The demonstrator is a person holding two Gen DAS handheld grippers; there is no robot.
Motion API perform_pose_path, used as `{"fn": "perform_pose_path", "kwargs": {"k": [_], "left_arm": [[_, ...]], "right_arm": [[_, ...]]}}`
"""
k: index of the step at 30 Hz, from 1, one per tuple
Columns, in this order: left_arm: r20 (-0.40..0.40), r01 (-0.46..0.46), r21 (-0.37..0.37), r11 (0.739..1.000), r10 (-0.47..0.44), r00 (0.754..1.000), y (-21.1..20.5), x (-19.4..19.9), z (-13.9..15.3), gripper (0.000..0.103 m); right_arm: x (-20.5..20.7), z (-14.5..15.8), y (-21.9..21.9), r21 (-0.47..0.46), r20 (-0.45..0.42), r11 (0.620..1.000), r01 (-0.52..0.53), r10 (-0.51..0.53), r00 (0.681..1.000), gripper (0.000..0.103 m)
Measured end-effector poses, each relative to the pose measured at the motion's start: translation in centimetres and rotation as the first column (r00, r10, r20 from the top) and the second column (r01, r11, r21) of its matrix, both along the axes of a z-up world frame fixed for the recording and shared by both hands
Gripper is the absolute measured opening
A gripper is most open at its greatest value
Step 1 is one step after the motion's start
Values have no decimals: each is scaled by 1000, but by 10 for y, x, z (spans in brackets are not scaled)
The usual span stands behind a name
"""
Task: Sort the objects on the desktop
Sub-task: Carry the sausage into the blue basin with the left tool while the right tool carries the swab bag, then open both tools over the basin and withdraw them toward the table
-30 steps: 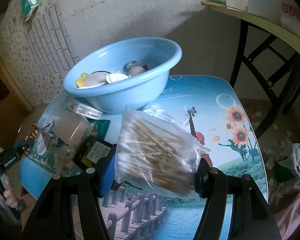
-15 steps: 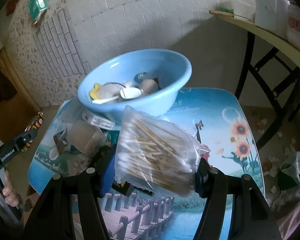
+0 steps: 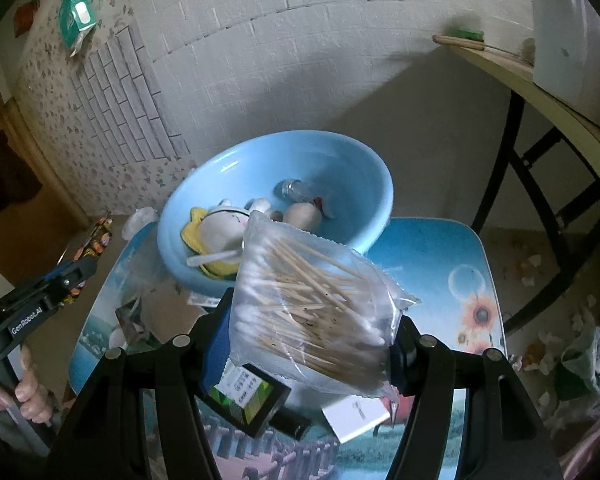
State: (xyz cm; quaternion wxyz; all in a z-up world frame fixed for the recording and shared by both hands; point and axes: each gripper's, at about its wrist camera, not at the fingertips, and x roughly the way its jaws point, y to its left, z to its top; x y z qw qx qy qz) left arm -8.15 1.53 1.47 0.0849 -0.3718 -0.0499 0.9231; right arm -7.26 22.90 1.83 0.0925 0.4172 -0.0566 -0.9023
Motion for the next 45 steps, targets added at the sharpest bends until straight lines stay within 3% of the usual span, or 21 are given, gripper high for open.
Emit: {"fn": "perform_pose_path", "kwargs": {"k": [12, 26, 31, 35, 40, 45], "left_arm": [[-8, 76, 4, 997, -76, 997, 33, -57, 6, 23], [34, 181, 2, 983, -181, 983, 71, -114, -17, 24], [30, 179, -10, 984, -178, 984, 69, -113, -17, 47], [28, 164, -7, 986, -164, 986, 60, -108, -14, 58], [20, 129, -22, 991, -129, 991, 45, -94, -9, 87], [21, 99, -74, 992, -98, 995, 32, -74, -10, 98]], "right_arm": [[-44, -3, 1, 4, 19, 1000, -17, 17, 1000, 59], [-90, -21, -16, 25, 47, 998, -63, 62, 997, 59], [-91, -27, -20, 28, 48, 996, -82, 80, 996, 62], [-88, -25, -18, 50, 55, 995, -82, 79, 995, 77], [-77, -16, -15, 75, 40, 993, -89, 86, 995, 88], [-63, -13, 1, 63, 30, 997, -54, 52, 998, 89]]}}
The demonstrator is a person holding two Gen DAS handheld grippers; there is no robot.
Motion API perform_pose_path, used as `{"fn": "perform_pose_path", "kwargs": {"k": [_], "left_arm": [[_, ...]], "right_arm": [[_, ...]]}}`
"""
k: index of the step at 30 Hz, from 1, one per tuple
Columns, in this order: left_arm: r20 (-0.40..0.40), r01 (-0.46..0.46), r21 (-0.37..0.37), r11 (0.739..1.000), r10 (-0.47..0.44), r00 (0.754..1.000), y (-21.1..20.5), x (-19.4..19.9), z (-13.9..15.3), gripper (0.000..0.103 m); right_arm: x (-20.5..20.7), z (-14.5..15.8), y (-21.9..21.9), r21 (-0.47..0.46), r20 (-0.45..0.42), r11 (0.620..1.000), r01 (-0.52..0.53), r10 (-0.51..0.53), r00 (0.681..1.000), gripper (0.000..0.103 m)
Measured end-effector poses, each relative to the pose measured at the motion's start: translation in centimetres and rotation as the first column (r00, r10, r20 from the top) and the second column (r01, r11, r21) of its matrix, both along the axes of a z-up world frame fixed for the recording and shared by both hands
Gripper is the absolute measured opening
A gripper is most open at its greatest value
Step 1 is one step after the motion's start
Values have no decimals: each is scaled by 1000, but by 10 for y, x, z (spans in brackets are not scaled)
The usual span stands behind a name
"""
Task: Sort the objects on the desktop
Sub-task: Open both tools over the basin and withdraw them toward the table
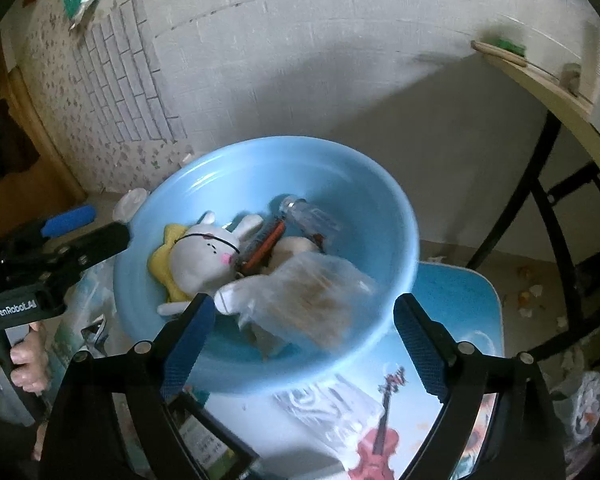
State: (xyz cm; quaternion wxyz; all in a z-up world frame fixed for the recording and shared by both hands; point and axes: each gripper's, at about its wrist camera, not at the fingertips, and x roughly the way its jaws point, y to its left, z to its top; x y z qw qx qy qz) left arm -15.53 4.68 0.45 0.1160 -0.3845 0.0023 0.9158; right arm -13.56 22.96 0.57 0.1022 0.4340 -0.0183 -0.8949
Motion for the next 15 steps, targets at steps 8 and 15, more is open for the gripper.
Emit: {"fn": "perform_pose_path", "kwargs": {"k": [8, 15], "left_arm": [[41, -42, 7, 999, 42, 998, -28, 34, -19, 103], [69, -61, 6, 998, 60, 996, -39, 56, -35, 103]], "right_arm": [[40, -17, 24, -15, 34, 999, 41, -41, 999, 97], [68, -40, 30, -27, 78, 999, 32, -30, 996, 102]]}}
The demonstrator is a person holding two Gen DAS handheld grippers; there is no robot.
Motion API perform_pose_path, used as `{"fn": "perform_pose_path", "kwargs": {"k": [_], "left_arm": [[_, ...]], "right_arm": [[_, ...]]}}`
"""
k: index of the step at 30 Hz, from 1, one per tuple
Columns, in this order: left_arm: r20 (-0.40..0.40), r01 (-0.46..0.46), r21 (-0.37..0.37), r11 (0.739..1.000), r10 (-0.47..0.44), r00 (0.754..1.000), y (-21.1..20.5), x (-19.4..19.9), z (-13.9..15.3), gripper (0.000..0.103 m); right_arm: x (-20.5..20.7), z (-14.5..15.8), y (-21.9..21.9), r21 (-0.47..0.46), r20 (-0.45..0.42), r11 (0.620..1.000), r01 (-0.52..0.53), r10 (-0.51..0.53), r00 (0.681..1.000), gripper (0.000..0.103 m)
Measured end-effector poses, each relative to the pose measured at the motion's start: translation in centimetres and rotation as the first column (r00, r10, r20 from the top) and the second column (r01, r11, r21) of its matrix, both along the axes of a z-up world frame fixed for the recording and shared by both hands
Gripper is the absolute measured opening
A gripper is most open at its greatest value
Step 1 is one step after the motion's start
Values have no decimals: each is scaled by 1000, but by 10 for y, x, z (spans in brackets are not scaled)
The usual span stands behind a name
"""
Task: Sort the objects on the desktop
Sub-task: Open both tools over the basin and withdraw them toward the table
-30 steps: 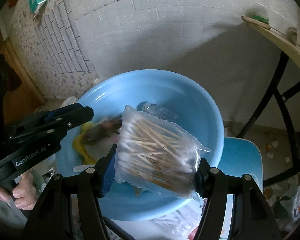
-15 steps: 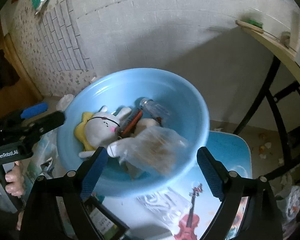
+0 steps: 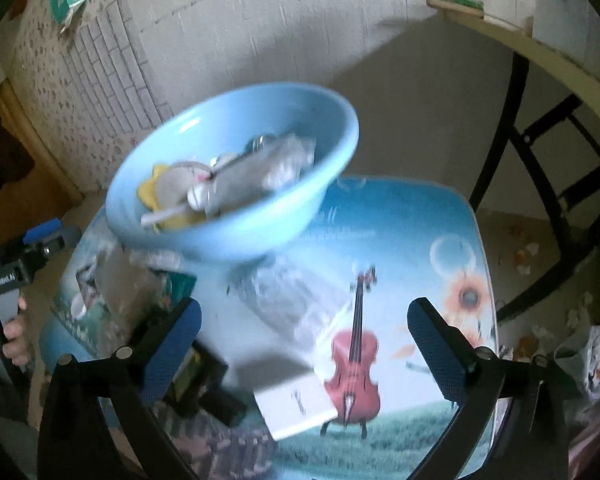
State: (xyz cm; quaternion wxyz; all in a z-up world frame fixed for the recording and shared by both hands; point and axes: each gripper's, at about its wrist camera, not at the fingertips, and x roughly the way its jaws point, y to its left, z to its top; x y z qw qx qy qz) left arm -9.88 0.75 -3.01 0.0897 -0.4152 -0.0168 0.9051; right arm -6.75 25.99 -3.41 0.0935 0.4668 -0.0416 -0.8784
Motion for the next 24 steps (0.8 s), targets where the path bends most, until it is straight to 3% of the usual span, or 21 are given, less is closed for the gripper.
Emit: {"fn": "perform_pose_path", "kwargs": {"k": [5, 24], "left_arm": [[13, -20, 16, 1000, 20, 1000, -8, 12, -8, 103], [103, -153, 21, 988, 151, 983, -52, 22, -47, 103]], "right_arm": [[9, -13, 0, -39, 38, 999, -3, 4, 999, 102], [25, -43, -5, -17, 113, 1000, -17, 19, 993, 102]]}}
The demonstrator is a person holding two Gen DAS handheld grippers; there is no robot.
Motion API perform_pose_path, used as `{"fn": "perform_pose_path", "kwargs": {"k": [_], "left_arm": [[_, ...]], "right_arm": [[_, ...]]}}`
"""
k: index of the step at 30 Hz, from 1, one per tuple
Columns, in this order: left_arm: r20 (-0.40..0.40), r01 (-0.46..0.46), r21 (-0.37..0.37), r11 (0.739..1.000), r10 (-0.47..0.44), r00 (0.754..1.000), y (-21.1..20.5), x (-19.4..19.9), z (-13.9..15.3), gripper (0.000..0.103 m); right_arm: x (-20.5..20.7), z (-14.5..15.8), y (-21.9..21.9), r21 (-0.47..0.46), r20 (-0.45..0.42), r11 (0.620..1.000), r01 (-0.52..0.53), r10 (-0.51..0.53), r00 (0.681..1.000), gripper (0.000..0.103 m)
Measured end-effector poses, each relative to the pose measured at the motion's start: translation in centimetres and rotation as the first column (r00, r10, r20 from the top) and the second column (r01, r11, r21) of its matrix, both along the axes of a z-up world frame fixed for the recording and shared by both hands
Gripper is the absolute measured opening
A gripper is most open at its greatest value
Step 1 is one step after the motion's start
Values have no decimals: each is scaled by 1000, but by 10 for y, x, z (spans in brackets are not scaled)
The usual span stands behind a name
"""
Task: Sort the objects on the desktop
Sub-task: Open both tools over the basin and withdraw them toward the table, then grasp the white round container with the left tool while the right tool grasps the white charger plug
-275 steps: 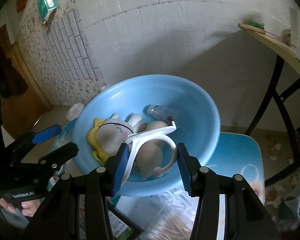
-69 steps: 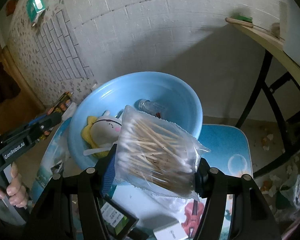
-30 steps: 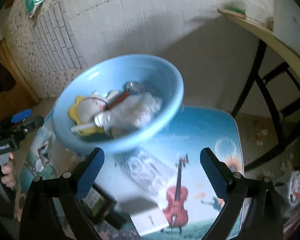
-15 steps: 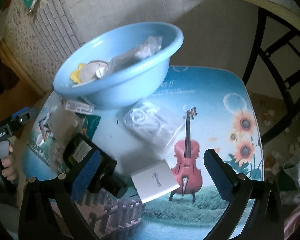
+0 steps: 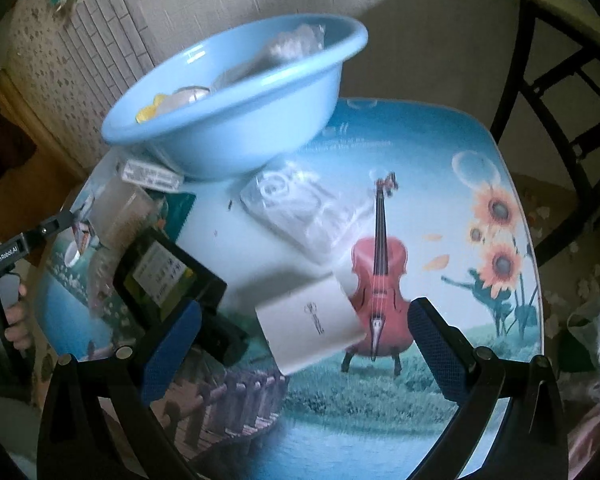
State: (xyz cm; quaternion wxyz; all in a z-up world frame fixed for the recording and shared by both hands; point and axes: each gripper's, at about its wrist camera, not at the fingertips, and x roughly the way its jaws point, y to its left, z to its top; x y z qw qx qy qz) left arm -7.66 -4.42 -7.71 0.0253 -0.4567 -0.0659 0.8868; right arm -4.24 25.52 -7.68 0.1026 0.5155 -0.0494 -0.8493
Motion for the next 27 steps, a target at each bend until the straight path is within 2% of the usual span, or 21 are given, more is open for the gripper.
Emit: {"fn": "perform_pose_path", "kwargs": {"k": [10, 18, 22, 27], "left_arm": [[25, 26, -29, 999, -25, 999, -1, 7, -10, 103], [59, 8, -36, 999, -6, 998, -16, 23, -23, 103], [50, 14, -51, 999, -11, 999, -19, 27, -28, 103], [0, 21, -94, 995, -21, 1000, -15, 30, -31, 103]], "right_arm": [[1, -3, 10, 11, 6, 1000, 19, -20, 1000, 102], [6, -6, 20, 18, -2, 999, 35, -35, 999, 102], [7, -6, 25, 44, -1, 998, 38, -38, 999, 102], [6, -4, 25, 64, -12, 997, 37, -36, 999, 102]]}}
